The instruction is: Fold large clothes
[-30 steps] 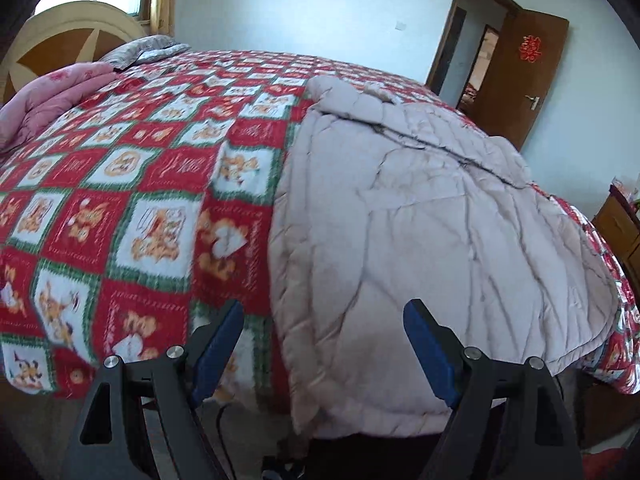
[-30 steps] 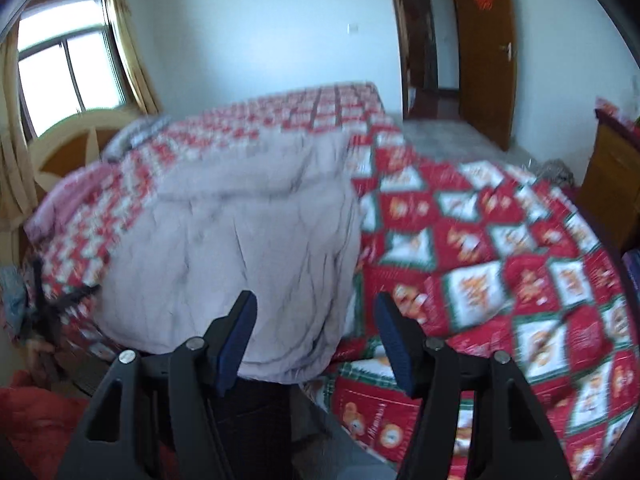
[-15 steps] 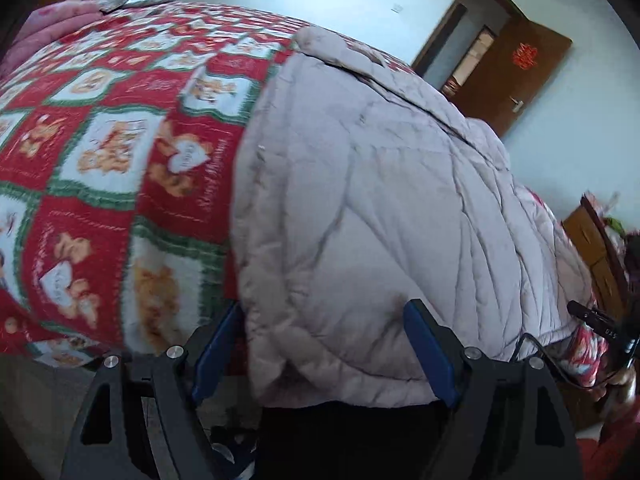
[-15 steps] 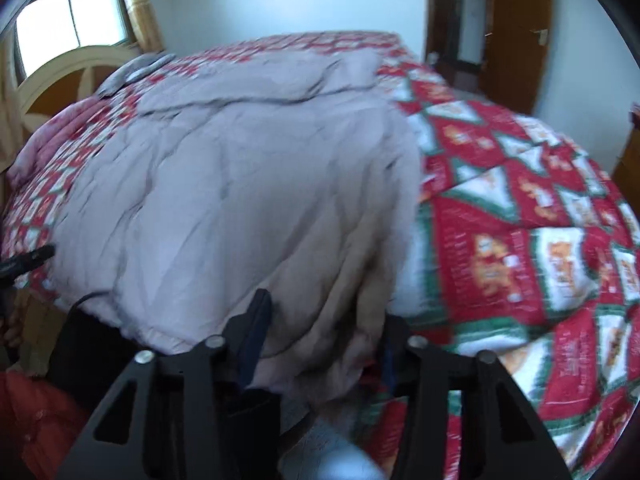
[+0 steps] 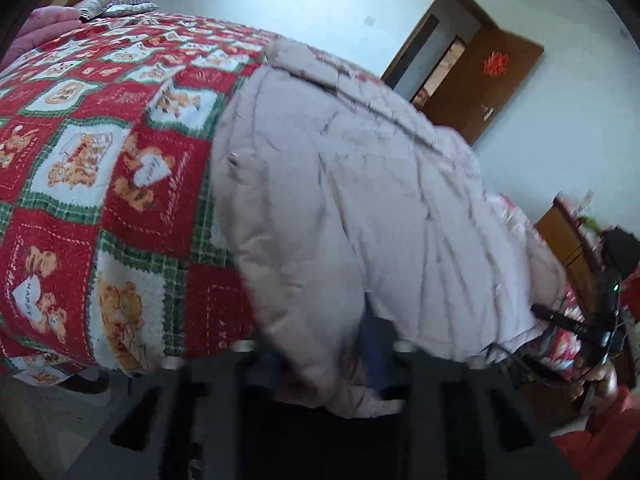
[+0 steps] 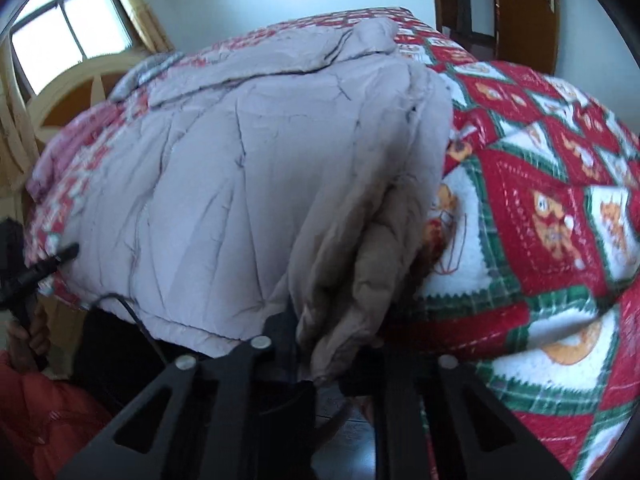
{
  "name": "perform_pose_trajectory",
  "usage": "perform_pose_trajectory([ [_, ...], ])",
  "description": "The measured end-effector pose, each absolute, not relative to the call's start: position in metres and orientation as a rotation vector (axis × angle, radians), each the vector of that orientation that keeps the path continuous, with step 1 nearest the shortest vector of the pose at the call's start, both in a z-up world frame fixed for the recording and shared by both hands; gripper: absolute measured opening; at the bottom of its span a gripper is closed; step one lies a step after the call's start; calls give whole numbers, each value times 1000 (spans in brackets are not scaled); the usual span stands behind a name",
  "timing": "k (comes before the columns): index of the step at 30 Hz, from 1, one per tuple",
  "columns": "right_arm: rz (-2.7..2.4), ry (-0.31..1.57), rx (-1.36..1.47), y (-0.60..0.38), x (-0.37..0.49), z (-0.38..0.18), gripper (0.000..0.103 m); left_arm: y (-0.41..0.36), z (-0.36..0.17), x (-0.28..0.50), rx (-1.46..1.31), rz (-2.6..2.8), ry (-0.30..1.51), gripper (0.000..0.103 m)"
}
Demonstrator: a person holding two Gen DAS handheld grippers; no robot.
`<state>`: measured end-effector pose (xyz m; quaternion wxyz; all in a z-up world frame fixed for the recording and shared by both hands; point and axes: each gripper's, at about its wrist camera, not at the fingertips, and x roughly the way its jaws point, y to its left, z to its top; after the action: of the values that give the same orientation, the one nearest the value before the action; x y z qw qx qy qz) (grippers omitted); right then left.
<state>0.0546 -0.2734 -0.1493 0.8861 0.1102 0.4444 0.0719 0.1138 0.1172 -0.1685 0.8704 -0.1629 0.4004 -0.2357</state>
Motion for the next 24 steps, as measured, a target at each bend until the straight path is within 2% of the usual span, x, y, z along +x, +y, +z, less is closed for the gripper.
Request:
perform_pose_trajectory([
  [2,178,879,264,-274,49,-136,13,123,-156,111,-378,-525,790,16],
  [8,273,728,381,-277,33,-90,13,116,-114,104,-318,-553,669,12],
  [17,367,617,441,-274,11,-42,13,132,-54,90,-374,-632,519,11],
  [24,392,457,459,-291,-9,10,12,137,6,89,-384,-654,381,11],
])
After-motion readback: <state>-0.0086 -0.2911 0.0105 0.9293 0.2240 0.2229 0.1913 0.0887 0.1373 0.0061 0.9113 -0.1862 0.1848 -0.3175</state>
